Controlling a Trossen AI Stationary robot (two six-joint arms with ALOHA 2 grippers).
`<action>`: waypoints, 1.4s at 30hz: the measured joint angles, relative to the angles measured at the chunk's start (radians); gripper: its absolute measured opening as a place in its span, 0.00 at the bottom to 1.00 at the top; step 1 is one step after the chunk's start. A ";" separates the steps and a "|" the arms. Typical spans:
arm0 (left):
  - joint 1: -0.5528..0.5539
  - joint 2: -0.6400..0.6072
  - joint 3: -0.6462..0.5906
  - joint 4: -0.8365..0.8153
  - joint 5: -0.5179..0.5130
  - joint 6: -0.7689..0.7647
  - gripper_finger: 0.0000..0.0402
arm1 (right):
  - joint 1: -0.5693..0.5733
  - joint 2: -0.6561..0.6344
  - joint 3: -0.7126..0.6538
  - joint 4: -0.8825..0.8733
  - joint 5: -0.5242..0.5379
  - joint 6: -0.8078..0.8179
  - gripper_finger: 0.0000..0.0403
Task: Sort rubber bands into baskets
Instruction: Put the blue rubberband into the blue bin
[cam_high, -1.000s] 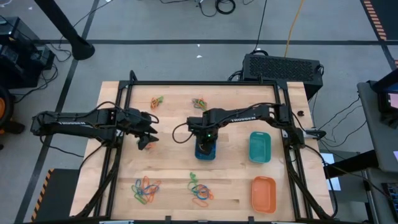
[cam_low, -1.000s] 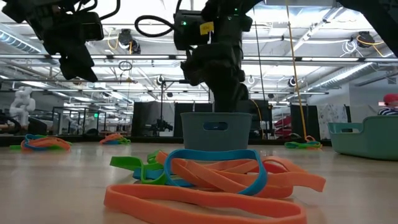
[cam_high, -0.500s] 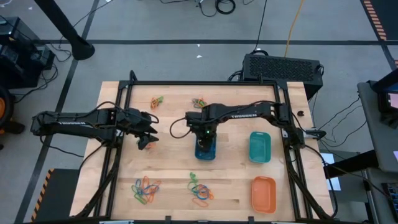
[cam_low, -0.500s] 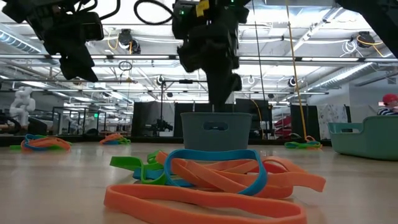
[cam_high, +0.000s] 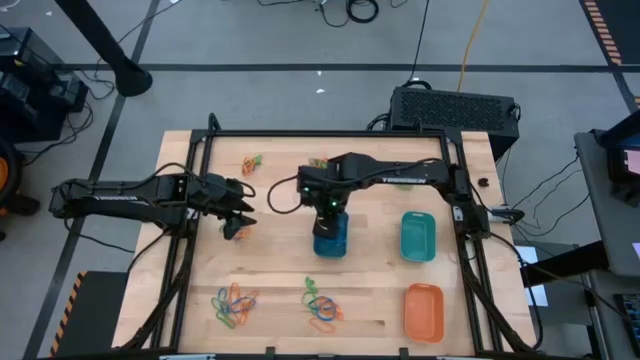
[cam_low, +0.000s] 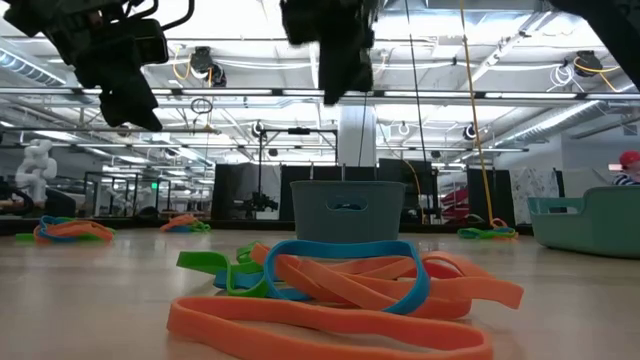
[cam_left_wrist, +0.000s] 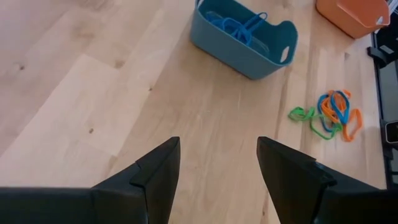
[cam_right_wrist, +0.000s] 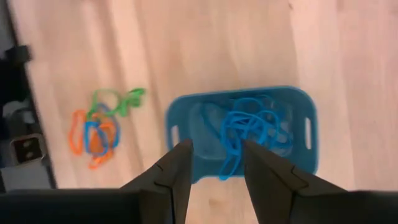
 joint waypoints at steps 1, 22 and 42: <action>0.000 0.000 -0.003 0.000 0.000 -0.015 0.55 | 0.005 -0.011 0.000 0.003 0.002 -0.009 0.32; -0.311 0.126 -0.008 0.047 -0.008 -0.369 0.55 | 0.073 -0.080 0.000 0.114 0.106 -0.071 0.32; 0.221 0.559 0.147 0.301 0.028 -0.042 0.55 | 0.039 -0.266 0.000 -0.057 0.309 0.039 0.32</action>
